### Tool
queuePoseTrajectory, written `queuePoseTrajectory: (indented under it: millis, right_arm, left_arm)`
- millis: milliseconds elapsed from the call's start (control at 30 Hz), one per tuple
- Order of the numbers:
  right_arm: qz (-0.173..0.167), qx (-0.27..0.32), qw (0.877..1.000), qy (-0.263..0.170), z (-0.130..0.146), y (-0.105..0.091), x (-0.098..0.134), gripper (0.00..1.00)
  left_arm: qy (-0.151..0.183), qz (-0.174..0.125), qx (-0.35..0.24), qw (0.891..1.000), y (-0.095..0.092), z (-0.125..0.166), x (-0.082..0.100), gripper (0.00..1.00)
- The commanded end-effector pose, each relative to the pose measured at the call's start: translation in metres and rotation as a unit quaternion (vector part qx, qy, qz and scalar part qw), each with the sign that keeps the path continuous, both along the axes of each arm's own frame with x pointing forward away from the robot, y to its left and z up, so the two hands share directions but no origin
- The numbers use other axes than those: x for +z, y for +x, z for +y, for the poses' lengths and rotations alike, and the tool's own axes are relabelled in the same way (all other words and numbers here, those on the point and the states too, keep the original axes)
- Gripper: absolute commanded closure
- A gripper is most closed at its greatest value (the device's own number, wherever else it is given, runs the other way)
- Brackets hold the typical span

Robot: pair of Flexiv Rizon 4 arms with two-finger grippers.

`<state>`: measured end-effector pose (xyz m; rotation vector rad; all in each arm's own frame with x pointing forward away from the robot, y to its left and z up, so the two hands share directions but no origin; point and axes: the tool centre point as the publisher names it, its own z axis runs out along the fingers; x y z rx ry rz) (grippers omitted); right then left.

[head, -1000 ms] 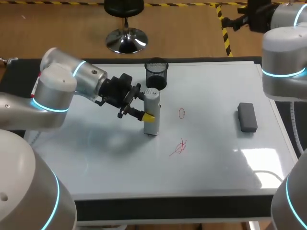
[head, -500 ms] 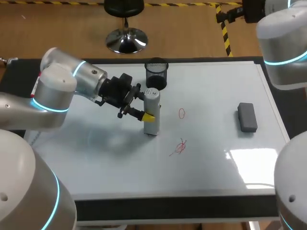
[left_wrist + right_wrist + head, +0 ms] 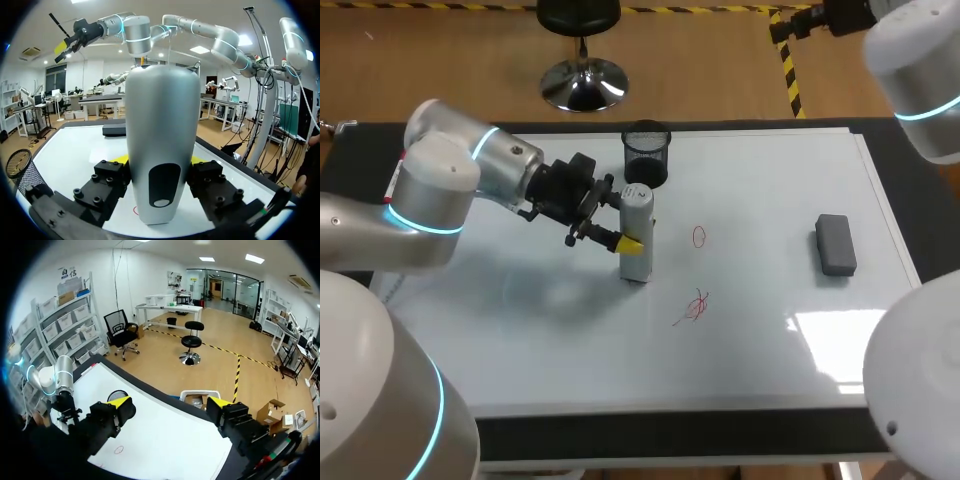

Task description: Pick up the inspection probe, press it on each red-marked spot on the whiteboard one by one, put down the probe, pick up the eraser, and wipe off all the red marks.

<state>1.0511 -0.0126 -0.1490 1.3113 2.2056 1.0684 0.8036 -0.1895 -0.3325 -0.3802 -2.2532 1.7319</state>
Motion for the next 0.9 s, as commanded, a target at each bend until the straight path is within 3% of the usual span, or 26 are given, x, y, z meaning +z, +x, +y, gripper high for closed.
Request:
queuePoseTrajectory:
  millis: [33,267,567,700,767,900]
  right_arm:
    - [0.059,-0.022,0.997,-0.033,0.001,-0.022,0.0,0.0]
    - [0.095,-0.061,0.993,-0.045,0.009,-0.065,-0.001,0.0]
    - [0.172,-0.092,0.979,-0.066,0.031,-0.12,0.0,0.0]
    - [0.242,-0.111,0.961,-0.077,0.033,-0.145,-0.006,0.0]
    - [0.316,-0.13,0.935,-0.097,0.029,-0.159,-0.012,0.0]
    - [0.316,-0.13,0.935,-0.097,0.029,-0.159,-0.012,0.0]
  left_arm:
    - [-0.002,0.001,-0.002,1.0,0.0,-0.001,-0.011,1.0]
    - [-0.002,0.001,-0.002,1.0,0.0,-0.001,-0.011,1.0]
    - [-0.002,0.001,-0.002,1.0,0.0,-0.001,-0.011,1.0]
    - [-0.002,0.001,-0.002,1.0,0.0,-0.001,-0.011,1.0]
    - [-0.002,0.001,-0.002,1.0,0.0,-0.001,-0.011,1.0]
    - [-0.002,0.001,-0.002,1.0,0.0,-0.001,-0.011,1.0]
